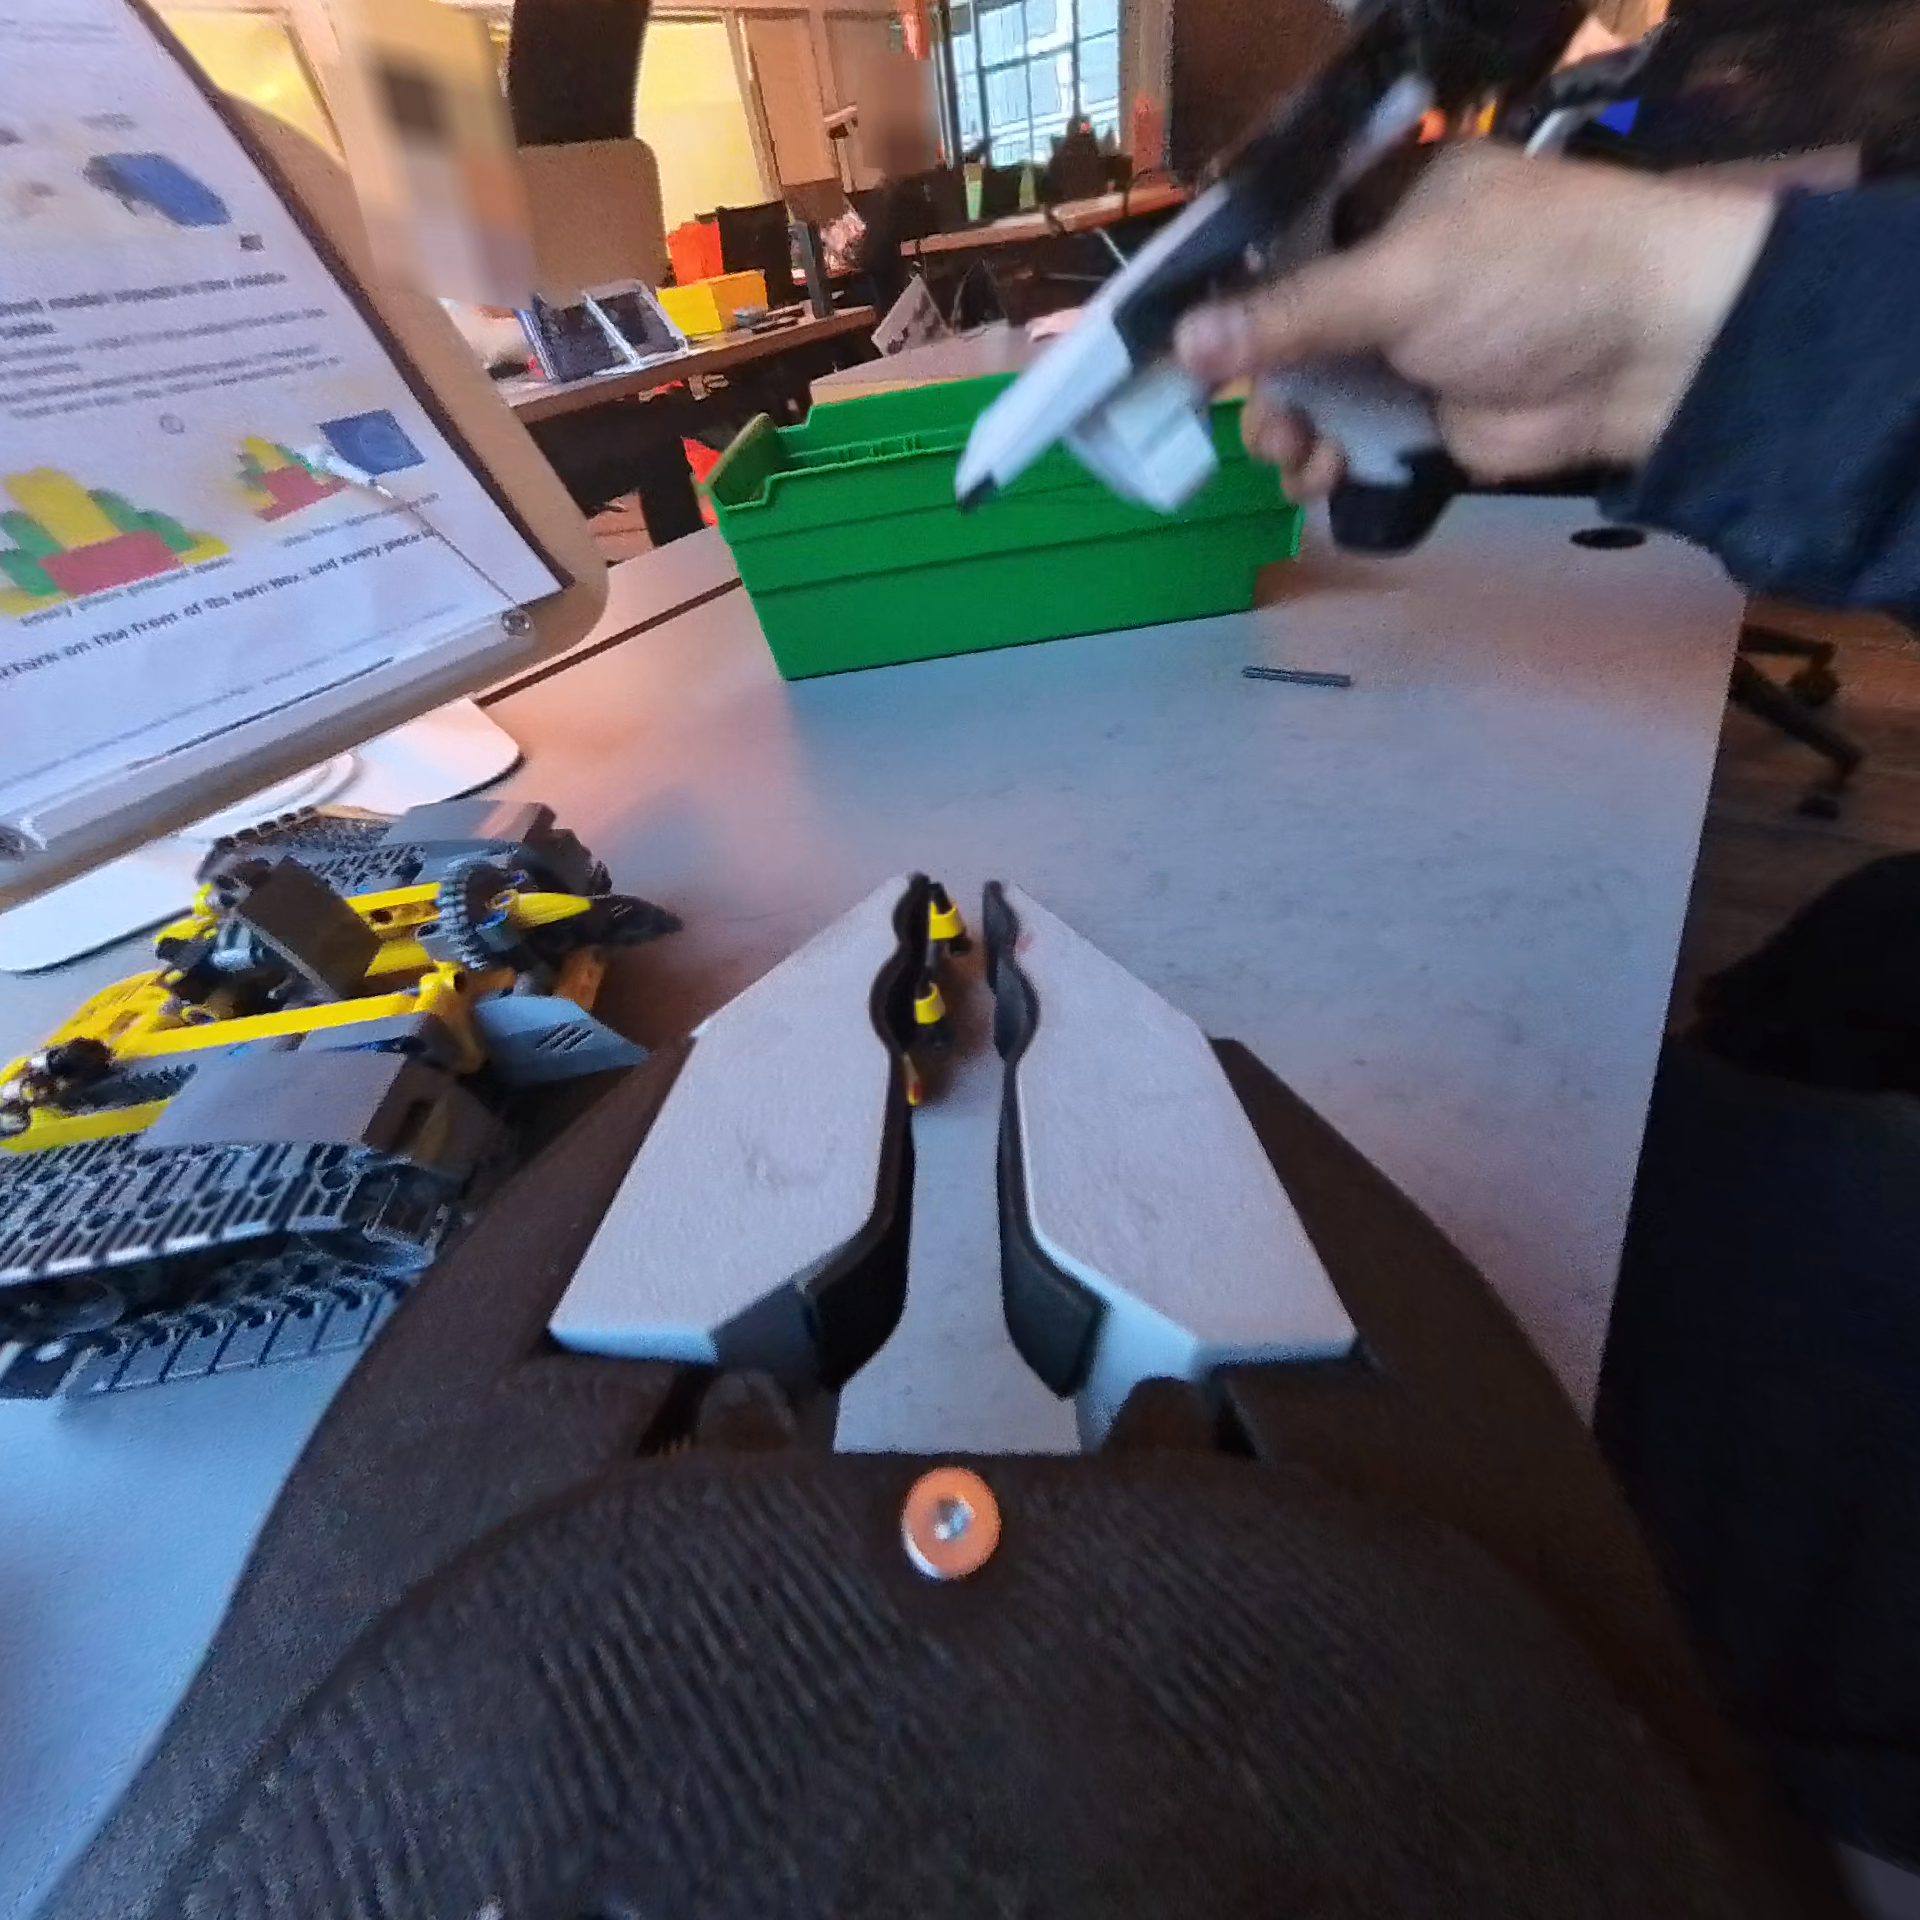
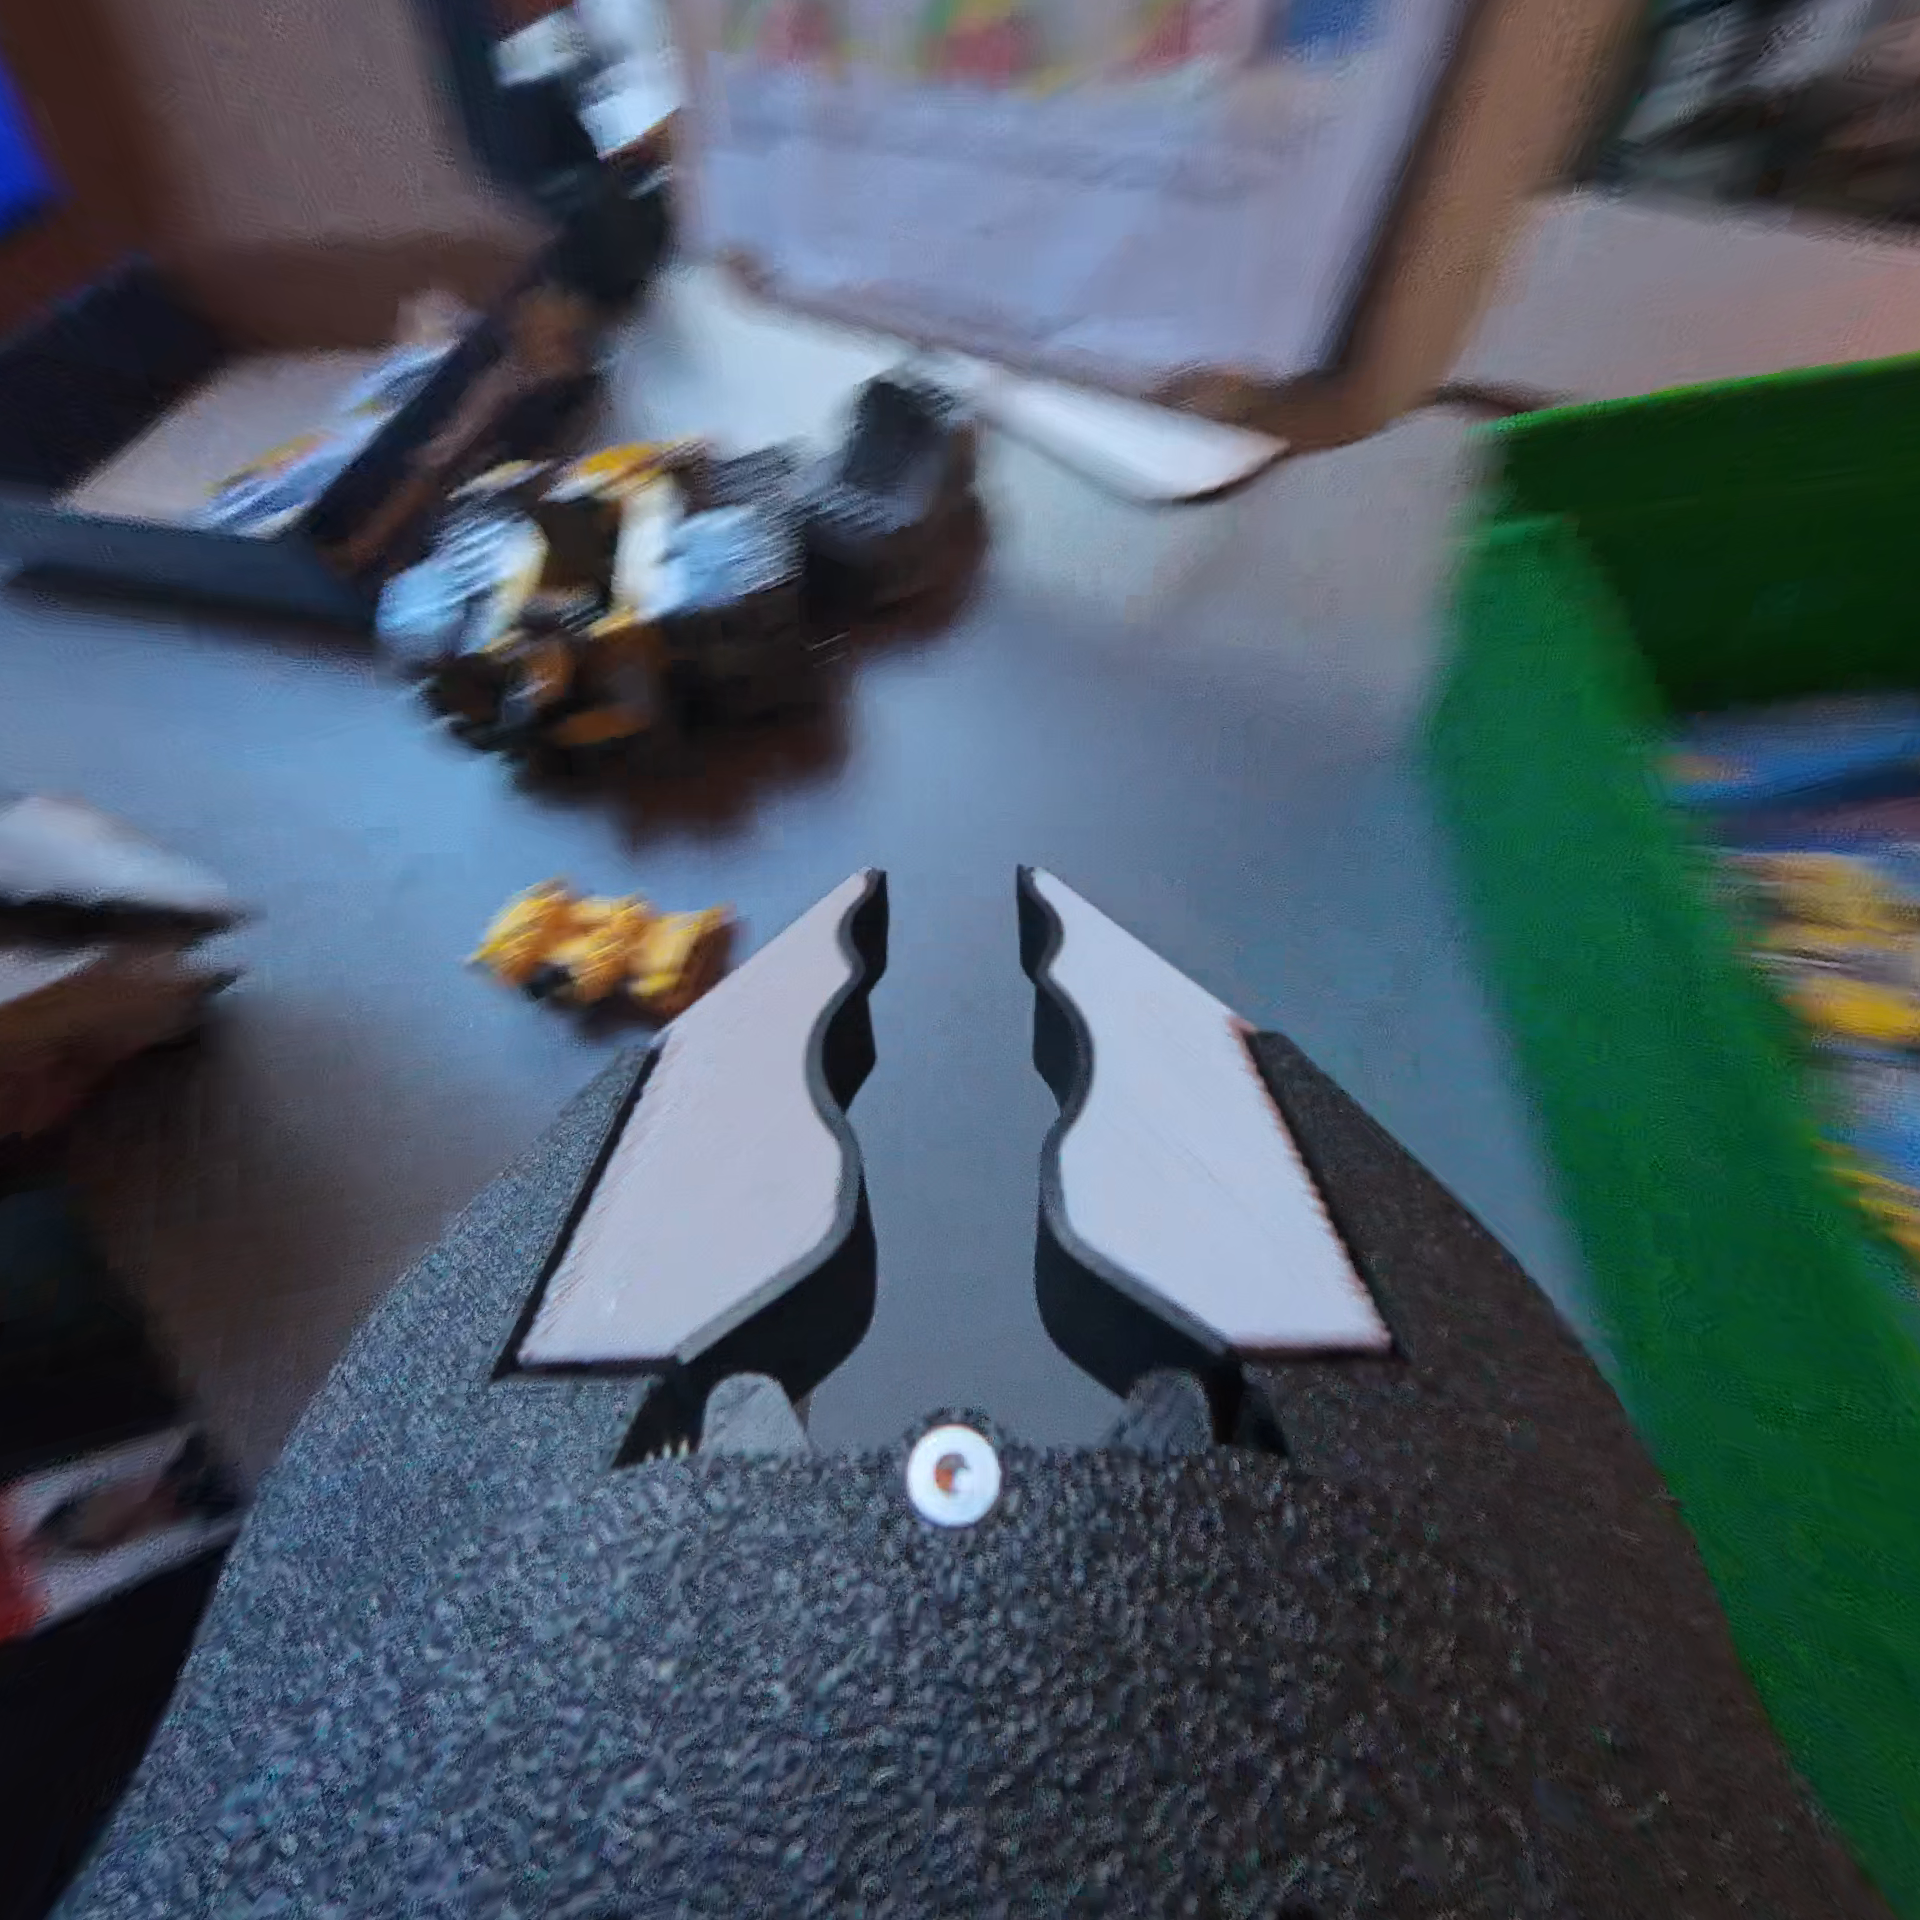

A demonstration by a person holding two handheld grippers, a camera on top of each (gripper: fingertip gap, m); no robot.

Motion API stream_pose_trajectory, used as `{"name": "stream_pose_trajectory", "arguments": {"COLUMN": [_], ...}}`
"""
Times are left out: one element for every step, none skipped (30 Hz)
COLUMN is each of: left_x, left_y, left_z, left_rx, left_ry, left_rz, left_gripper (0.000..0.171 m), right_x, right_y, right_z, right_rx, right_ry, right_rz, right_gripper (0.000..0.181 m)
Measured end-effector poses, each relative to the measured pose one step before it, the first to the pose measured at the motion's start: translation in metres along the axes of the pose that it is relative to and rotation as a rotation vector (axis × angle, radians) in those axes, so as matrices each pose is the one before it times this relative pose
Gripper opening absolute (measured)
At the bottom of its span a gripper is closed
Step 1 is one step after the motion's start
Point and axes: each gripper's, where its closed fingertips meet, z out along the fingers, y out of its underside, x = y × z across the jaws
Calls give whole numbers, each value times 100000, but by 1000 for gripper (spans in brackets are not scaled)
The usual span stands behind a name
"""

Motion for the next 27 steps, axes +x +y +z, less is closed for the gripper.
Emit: {"name": "stream_pose_trajectory", "arguments": {"left_x": [-103,-116,-152,-314,-447,-397,-220,-64,28,256,179,33,-7,-18,-151,-283,-205,-197,-60,113,392,466,23,57,154,251,316], "left_y": [98,250,304,389,439,455,438,436,401,365,442,511,503,316,65,-91,-119,-29,143,310,445,372,-70,20,24,-7,-29], "left_z": [46,99,106,95,106,146,212,289,350,394,474,509,540,502,418,333,314,316,328,342,381,345,28,4,-36,-56,-44], "left_rx": [-706,-1816,-2212,-2677,-3013,-3079,-3035,-3137,-3181,-3164,-3863,-4421,-4486,-3318,-1685,-565,-313,-838,-1718,-2859,-3694,-3197,342,-106,-55,236,374], "left_ry": [970,529,98,-886,-1642,-1212,18,1049,1643,2974,2471,1509,1322,1163,236,-636,2,323,1259,2259,3879,4067,1173,794,1253,1529,1524], "left_rz": [-1679,-722,-34,236,635,1272,1694,1334,336,-131,-166,1,191,349,676,493,123,-160,-202,-611,-494,-283,-1022,-333,127,763,1267], "left_gripper": [12,18,23,29,35,42,48,53,58,60,62,63,64,65,65,65,65,64,61,57,51,46,45,44,44,43,43], "right_x": [-2772,-2193,-1820,-1267,-854,-745,-577,-259,-49,-39,-82,-89,-75,-97,-106,-143,-130,-91,-88,-129,-214,-223,-152,-141,-125,-123,-105], "right_y": [1345,1153,945,749,491,221,93,142,181,178,201,194,107,-11,-41,6,71,72,-3,-92,-129,-141,-218,-338,-353,-247,-169], "right_z": [1287,1393,1333,1185,958,714,550,443,348,291,230,181,101,-26,-41,-26,-15,-46,-78,-124,-155,-212,-285,-328,-313,-267,-263], "right_rx": [-3227,-2092,-1286,-902,-64,922,1034,131,-369,-286,-329,-174,-103,145,321,69,-189,-18,433,1077,1379,1640,2276,3032,2831,1945,1449], "right_ry": [-9951,-7493,-6096,-3341,-1167,-797,-316,969,1684,1244,426,-114,-317,-356,-396,-738,-735,-534,-471,-769,-1552,-1804,-1360,-941,-813,-1131,-940], "right_rz": [-1087,-971,-1152,-1071,-1426,-2131,-2472,-2367,-1940,-1145,-454,45,113,-173,-288,-116,-220,-331,-168,72,277,598,779,96,-449,-173,-10], "right_gripper": [24,28,28,27,27,27,26,24,22,17,9,2,3,2,3,4,3,2,2,2,2,2,2,0,0,2,13]}}
